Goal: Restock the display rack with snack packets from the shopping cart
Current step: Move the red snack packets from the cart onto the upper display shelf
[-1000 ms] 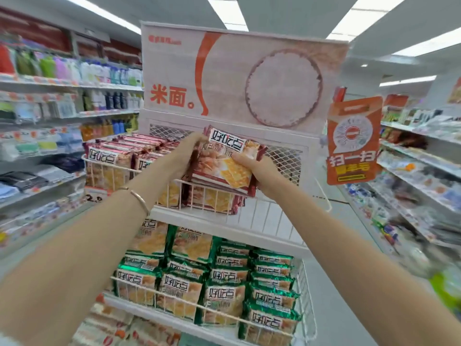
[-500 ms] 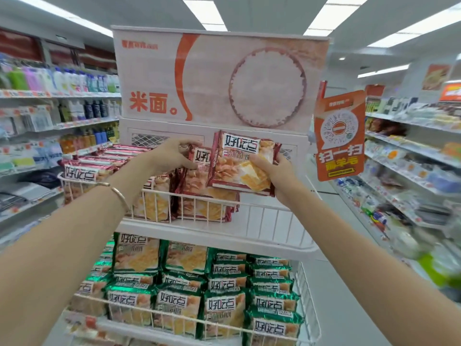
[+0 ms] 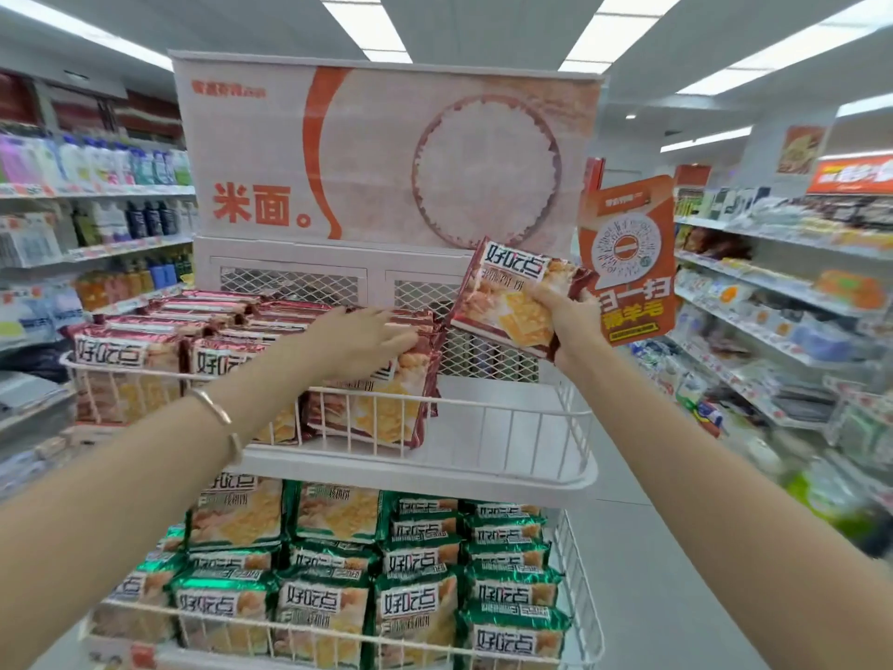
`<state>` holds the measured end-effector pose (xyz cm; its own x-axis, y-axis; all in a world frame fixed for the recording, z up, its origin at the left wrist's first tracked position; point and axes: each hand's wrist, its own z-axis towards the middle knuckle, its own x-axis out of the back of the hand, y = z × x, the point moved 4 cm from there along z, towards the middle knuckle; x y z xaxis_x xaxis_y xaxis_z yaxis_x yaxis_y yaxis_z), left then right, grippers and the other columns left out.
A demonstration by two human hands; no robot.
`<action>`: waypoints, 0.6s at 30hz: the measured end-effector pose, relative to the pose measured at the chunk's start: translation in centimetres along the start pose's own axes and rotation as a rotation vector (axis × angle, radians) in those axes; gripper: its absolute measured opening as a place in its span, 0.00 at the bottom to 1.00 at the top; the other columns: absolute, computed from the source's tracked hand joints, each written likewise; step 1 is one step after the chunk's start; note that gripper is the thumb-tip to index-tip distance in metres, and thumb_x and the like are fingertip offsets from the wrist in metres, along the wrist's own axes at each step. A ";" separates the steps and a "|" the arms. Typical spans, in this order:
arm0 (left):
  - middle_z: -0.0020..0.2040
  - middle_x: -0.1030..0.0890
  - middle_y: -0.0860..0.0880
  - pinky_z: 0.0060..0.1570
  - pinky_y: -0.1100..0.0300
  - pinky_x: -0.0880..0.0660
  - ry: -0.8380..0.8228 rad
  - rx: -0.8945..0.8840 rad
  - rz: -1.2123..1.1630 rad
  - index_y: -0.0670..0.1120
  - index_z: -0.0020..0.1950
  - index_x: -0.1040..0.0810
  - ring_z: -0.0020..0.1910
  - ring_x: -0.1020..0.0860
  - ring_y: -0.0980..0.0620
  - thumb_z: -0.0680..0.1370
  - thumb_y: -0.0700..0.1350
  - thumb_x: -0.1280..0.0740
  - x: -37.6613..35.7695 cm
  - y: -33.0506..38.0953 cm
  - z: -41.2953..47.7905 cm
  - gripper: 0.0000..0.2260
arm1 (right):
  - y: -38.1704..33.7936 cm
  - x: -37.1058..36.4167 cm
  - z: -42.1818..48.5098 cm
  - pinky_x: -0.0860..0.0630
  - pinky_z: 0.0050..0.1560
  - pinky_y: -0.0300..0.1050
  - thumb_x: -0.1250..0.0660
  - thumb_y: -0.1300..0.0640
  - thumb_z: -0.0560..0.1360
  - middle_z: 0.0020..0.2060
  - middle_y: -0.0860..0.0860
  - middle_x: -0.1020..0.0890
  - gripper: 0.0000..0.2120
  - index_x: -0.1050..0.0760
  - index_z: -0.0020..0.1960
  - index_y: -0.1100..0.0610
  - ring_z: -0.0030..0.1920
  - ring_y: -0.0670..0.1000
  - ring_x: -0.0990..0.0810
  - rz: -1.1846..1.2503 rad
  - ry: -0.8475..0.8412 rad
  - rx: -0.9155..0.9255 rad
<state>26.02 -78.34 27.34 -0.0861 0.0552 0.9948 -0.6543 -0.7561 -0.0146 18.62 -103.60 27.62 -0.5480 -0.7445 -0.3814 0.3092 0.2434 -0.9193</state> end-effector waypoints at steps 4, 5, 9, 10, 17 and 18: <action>0.82 0.53 0.47 0.77 0.39 0.54 -0.099 0.084 0.028 0.55 0.81 0.58 0.81 0.53 0.46 0.86 0.53 0.58 -2.9 -1.8 -0.8 0.23 | 0.6 0.6 1.1 0.19 0.54 0.60 0.19 0.58 0.60 0.55 0.56 0.18 0.40 0.34 0.68 0.56 0.51 0.58 0.16 -0.101 0.040 0.022; 0.82 0.56 0.47 0.77 0.39 0.54 -0.108 0.105 0.007 0.53 0.81 0.60 0.81 0.55 0.45 0.86 0.48 0.56 -3.2 -2.2 -0.7 0.24 | 0.6 0.9 1.5 0.18 0.53 0.59 0.20 0.58 0.61 0.55 0.55 0.18 0.40 0.34 0.69 0.56 0.51 0.58 0.16 -0.119 0.045 0.028; 0.82 0.52 0.49 0.78 0.44 0.52 -0.117 0.087 -0.269 0.52 0.82 0.54 0.80 0.51 0.47 0.83 0.54 0.41 -0.2 -1.5 0.7 0.32 | 1.4 2.0 3.2 0.17 0.49 0.55 0.21 0.58 0.63 0.52 0.57 0.17 0.34 0.31 0.65 0.59 0.48 0.56 0.15 -0.271 0.044 -0.017; 0.81 0.47 0.49 0.77 0.46 0.48 -0.039 0.067 -0.345 0.52 0.82 0.52 0.80 0.46 0.47 0.82 0.56 0.39 0.9 -0.9 1.6 0.33 | 1.6 2.3 4.0 0.17 0.48 0.53 0.21 0.58 0.63 0.51 0.57 0.18 0.32 0.29 0.63 0.60 0.48 0.56 0.16 -0.333 0.038 -0.026; 0.79 0.37 0.47 0.73 0.55 0.39 0.045 0.006 -0.378 0.48 0.81 0.44 0.75 0.35 0.46 0.78 0.47 0.29 1.4 4.3 10.7 0.36 | 5.1 1.0 9.5 0.18 0.53 0.55 0.17 0.61 0.55 0.53 0.54 0.17 0.40 0.28 0.64 0.57 0.53 0.56 0.17 -0.550 -0.191 -0.055; 0.78 0.36 0.47 0.72 0.55 0.39 0.046 0.000 -0.332 0.47 0.80 0.41 0.74 0.34 0.46 0.76 0.47 0.28 1.0 4.6 12.0 0.36 | 6.1 0.7 10.5 0.17 0.52 0.55 0.16 0.58 0.53 0.53 0.54 0.16 0.41 0.27 0.64 0.57 0.54 0.56 0.16 -0.572 -0.243 -0.057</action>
<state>31.93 -89.58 29.43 0.0979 0.3281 0.9396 -0.6520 -0.6921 0.3096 28.26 -109.13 22.82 -0.4199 -0.8854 0.1994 -0.0263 -0.2077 -0.9778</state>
